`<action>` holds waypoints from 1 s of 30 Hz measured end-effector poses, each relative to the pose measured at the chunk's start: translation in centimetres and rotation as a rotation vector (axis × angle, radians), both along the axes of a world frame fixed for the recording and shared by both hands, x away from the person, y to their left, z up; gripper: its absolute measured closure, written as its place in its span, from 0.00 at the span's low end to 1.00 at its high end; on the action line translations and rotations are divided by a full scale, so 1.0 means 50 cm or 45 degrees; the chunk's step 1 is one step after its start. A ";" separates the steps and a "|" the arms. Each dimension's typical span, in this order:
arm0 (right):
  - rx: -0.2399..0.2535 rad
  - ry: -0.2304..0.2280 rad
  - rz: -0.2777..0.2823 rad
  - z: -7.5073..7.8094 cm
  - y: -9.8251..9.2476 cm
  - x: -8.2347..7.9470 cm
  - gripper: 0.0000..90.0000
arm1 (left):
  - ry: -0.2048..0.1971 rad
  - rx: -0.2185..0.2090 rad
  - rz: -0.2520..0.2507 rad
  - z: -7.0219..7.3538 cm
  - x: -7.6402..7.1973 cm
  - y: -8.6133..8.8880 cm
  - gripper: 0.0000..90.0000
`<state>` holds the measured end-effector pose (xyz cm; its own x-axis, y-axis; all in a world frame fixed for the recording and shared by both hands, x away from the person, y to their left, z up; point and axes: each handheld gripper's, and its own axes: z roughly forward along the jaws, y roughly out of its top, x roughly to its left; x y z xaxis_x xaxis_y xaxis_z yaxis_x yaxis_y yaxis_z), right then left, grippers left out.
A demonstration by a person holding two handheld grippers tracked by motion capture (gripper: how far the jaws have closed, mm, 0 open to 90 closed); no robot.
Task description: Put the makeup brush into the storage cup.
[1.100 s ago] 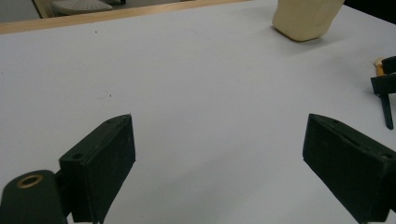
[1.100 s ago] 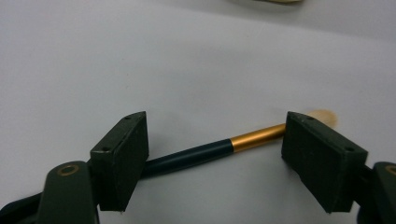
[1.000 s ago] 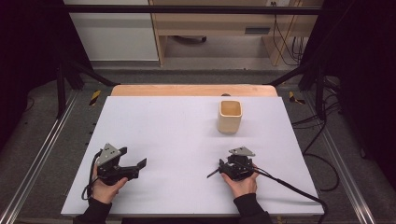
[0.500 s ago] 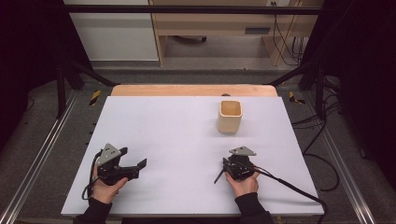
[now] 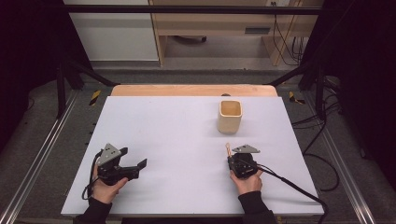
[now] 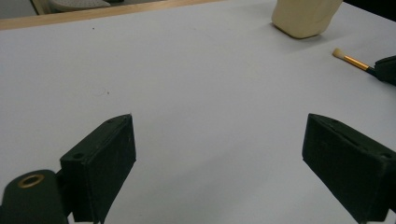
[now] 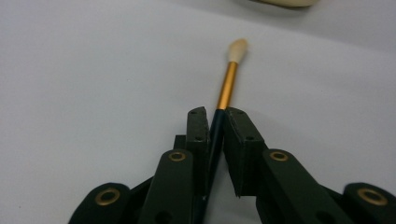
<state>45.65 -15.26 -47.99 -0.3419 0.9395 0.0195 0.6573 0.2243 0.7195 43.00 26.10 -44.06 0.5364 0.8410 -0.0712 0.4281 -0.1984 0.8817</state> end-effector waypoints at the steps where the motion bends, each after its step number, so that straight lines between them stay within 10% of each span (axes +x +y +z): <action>1: -0.004 0.012 0.014 0.002 -0.003 0.002 0.91 | 0.000 0.000 0.000 0.000 0.000 0.000 0.10; 9: -0.030 0.037 0.045 0.006 -0.010 0.006 0.89 | 0.002 0.001 -0.003 -0.001 0.001 0.000 0.10; 17: -0.059 0.028 0.116 0.044 -0.032 0.008 0.61 | 0.005 -0.002 0.000 -0.001 0.005 0.005 0.10; 30: -0.210 0.265 0.242 0.109 -0.026 0.044 0.42 | 0.008 -0.003 0.007 0.000 0.008 0.019 0.10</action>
